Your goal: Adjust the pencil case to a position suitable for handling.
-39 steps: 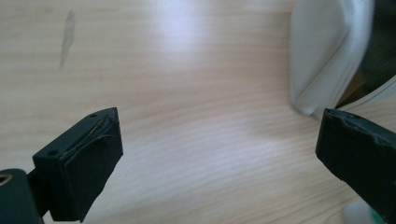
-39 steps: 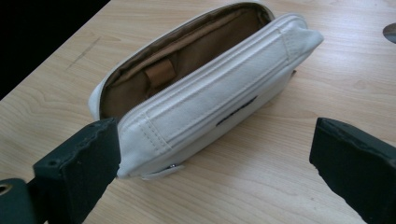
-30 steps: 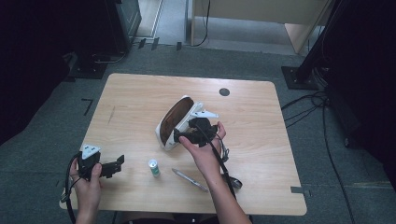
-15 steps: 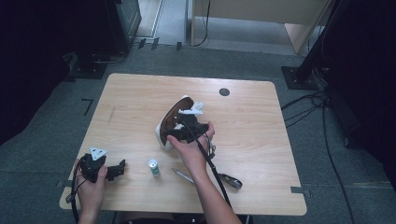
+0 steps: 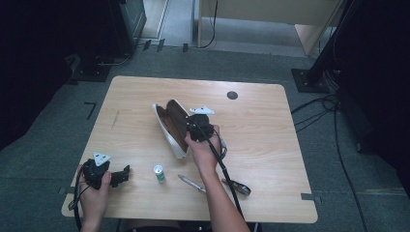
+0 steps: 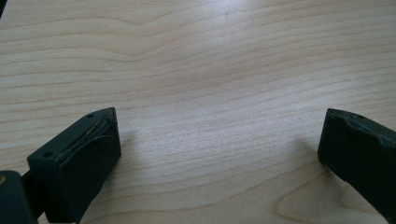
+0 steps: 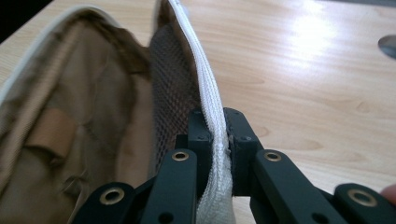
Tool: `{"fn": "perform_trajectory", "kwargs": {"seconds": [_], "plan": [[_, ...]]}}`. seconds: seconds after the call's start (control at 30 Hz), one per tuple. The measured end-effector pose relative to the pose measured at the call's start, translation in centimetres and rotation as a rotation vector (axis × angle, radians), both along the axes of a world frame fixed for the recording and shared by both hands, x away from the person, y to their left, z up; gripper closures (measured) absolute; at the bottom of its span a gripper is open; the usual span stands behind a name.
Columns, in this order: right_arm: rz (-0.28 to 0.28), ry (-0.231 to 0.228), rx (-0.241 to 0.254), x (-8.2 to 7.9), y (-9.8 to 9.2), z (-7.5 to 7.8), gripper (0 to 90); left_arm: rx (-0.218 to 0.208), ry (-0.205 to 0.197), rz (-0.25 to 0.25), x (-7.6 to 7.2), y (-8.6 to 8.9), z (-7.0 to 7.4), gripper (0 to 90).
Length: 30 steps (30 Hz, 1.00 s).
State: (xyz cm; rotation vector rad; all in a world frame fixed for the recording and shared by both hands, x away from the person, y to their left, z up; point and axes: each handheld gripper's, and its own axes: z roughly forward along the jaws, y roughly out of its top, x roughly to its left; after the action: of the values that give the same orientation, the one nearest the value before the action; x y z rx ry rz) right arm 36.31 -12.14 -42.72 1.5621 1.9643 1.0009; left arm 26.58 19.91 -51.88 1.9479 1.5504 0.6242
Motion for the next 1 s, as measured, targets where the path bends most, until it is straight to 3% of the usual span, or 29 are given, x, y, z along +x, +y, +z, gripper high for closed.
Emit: {"fn": "perform_trajectory", "kwargs": {"seconds": [0.2, 0.23, 0.3, 0.37, 0.53, 1.0], "plan": [[0.042, -0.058, -0.023, -0.2, -2.2, 0.9, 83.3, 0.000, -0.001, 0.000, 0.0, 0.0, 0.0, 0.0], [0.073, -0.085, -0.031, -0.4, -3.4, 1.2, 83.4, 0.000, 0.000, 0.000, 0.0, 0.0, 0.0, 0.0], [0.085, -0.095, -0.033, -0.5, -3.8, 1.2, 83.4, 0.000, -0.001, -0.002, 0.0, 0.0, 0.0, 0.0], [0.137, -0.109, -0.038, -0.8, -5.2, 1.2, 83.4, 0.001, 0.000, -0.006, 0.0, 0.0, 0.0, 0.0], [0.197, -0.107, -0.026, -1.2, -7.0, 0.6, 83.4, 0.000, 0.000, -0.009, 0.0, 0.1, 0.0, 0.0], [0.259, -0.087, -0.019, -1.2, -9.1, -0.7, 83.1, 0.000, -0.001, -0.013, 0.0, 0.1, 0.0, 0.0]]}}
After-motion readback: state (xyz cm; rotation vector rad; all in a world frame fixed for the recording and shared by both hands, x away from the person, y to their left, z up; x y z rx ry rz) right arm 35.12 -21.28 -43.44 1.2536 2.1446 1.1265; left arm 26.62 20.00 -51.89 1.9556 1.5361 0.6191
